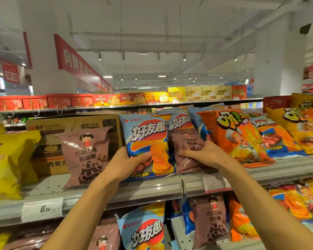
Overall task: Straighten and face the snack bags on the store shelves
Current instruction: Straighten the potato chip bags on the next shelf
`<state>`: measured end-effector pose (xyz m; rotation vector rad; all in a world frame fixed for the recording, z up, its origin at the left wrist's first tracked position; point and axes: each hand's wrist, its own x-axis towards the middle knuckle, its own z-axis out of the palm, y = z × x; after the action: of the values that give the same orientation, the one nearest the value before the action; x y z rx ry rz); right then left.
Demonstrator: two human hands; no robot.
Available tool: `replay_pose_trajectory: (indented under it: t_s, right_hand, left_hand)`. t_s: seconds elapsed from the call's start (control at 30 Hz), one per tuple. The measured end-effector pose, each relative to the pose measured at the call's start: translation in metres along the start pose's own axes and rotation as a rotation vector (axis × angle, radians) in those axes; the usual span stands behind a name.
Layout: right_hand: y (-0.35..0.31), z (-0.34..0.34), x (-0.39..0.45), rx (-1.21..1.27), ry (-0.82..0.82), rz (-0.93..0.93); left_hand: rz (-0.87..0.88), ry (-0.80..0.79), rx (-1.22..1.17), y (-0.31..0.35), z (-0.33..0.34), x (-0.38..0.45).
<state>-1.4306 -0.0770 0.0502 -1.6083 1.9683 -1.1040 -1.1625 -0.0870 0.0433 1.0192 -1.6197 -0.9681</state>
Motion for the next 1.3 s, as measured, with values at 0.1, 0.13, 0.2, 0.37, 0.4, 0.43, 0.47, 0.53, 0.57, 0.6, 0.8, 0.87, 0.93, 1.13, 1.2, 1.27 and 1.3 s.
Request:
replay_pose_trajectory:
  t_s: [0.1, 0.13, 0.2, 0.37, 0.4, 0.43, 0.47, 0.53, 0.57, 0.6, 0.8, 0.87, 0.93, 1.13, 1.2, 1.27, 1.3]
  right_hand:
    - [0.005, 0.001, -0.005, 0.023, 0.049, -0.063]
    - [0.007, 0.000, -0.008, 0.022, 0.066, -0.097]
    - [0.011, -0.001, -0.014, 0.035, 0.105, -0.150]
    - [0.017, -0.012, -0.032, 0.282, 0.280, -0.313]
    - [0.019, -0.017, -0.036, 0.353, 0.285, -0.339]
    - [0.022, -0.022, -0.041, 0.414, 0.288, -0.356]
    - [0.026, -0.027, -0.046, 0.458, 0.291, -0.372]
    - [0.035, -0.035, -0.056, 0.504, 0.305, -0.392]
    - [0.040, -0.039, -0.059, 0.522, 0.315, -0.394]
    - [0.046, -0.042, -0.062, 0.538, 0.322, -0.396]
    - [0.078, -0.068, -0.064, 0.521, 0.344, -0.414]
    - [0.086, -0.074, -0.064, 0.493, 0.365, -0.415]
    - [0.091, -0.076, -0.064, 0.468, 0.382, -0.421]
    - [0.083, -0.067, -0.069, 0.406, 0.387, -0.426]
    - [0.070, -0.060, -0.071, 0.407, 0.392, -0.439]
    - [0.054, -0.049, -0.075, 0.421, 0.383, -0.472]
    - [0.045, -0.043, -0.077, 0.424, 0.378, -0.485]
  left_hand:
    - [0.040, 0.048, -0.077, 0.001, 0.004, -0.004]
    - [0.057, 0.070, -0.097, 0.001, 0.006, -0.005]
    - [0.087, 0.136, -0.117, 0.003, 0.009, -0.007]
    - [0.128, 0.323, -0.178, 0.009, 0.019, -0.006]
    - [0.130, 0.346, -0.168, 0.010, 0.023, -0.006]
    - [0.133, 0.358, -0.156, 0.013, 0.028, -0.005]
    - [0.140, 0.362, -0.142, 0.014, 0.035, -0.004]
    - [0.166, 0.345, -0.110, 0.019, 0.054, -0.002]
    - [0.177, 0.323, -0.093, 0.023, 0.066, -0.001]
    - [0.175, 0.298, -0.080, 0.025, 0.078, 0.001]
    - [0.019, 0.195, 0.035, 0.028, 0.144, 0.026]
    - [-0.009, 0.191, 0.073, 0.025, 0.156, 0.034]
    - [-0.021, 0.188, 0.116, 0.021, 0.164, 0.038]
    - [0.119, 0.180, 0.595, 0.019, 0.167, 0.025]
    - [0.259, 0.224, 0.726, 0.023, 0.158, 0.013]
    - [0.345, 0.340, 0.793, 0.020, 0.141, -0.002]
    - [0.374, 0.410, 0.827, 0.015, 0.130, -0.011]
